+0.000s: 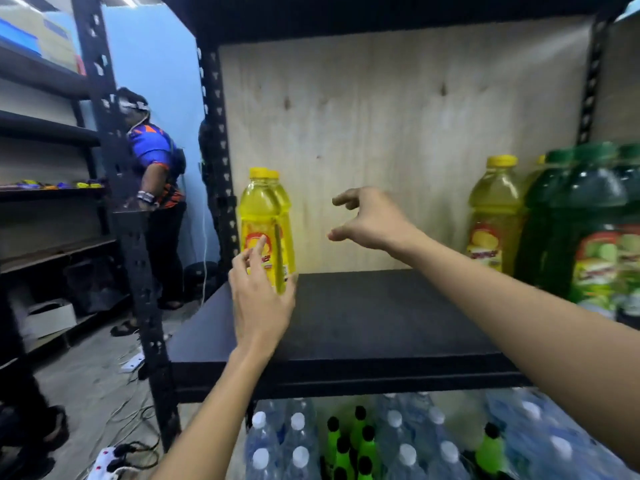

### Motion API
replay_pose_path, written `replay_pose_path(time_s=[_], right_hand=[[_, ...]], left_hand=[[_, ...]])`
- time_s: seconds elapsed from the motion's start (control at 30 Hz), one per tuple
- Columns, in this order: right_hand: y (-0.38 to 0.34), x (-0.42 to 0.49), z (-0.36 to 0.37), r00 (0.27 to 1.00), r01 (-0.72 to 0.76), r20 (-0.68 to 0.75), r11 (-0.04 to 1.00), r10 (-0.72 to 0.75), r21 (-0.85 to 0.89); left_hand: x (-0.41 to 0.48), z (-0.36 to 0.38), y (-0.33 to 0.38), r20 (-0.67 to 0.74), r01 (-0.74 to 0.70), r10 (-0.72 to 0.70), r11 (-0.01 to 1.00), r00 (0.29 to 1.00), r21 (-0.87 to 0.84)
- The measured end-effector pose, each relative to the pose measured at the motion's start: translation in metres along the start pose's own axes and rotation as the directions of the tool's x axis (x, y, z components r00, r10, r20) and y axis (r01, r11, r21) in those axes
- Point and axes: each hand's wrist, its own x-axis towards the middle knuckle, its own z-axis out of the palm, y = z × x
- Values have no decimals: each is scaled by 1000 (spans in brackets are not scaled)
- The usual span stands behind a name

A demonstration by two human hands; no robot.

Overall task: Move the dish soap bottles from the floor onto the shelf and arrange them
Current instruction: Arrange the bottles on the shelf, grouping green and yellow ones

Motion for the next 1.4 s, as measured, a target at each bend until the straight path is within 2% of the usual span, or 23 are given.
replay_pose_path(time_s=[0.03,0.1,0.2,0.3,0.43,0.53,0.6,0.7,0.83,0.93,1.07,1.2,1.4], right_hand=[[13,-12,-16,1000,-19,-18,1000,18,-22],[38,-32,-44,995,-67,-75,995,62,-69],[73,-57,-81,978,-138,-174,982,116,-126],[104,-79,-119,947,-148,-308,975,91,-167],[140,-97,-170,861,-126,-509,972,8,-198],[161,-100,-196,800,-153,-599,976,31,-154],[173,-99,-204,803,-205,-588,973,102,-110],[184,-98,-206,853,-242,-464,969,239,54],[190,-94,-203,884,-279,-351,951,309,135],[185,-94,-200,880,-258,-393,963,267,77],[161,-99,-188,879,-147,-454,989,143,27],[136,-74,-160,871,-91,-485,996,79,0],[103,1,-74,893,-10,-447,995,55,102]], left_hand=[[-7,2,18,-19,-70,69,996,997,-59],[-20,15,55,61,-108,125,967,990,-232],[-34,46,111,273,-9,134,911,953,-412],[-48,77,167,467,163,123,836,876,-525],[-74,113,235,612,330,128,747,781,-577],[-93,132,275,644,361,121,743,755,-563],[-106,145,293,632,342,111,763,767,-549],[-123,158,310,607,343,35,799,794,-495],[-127,166,315,574,319,10,824,819,-469],[-124,163,311,567,284,48,829,822,-482],[-114,145,288,536,236,98,822,838,-518],[-85,123,250,536,223,122,816,836,-534],[-19,121,157,537,224,60,866,841,-448]])
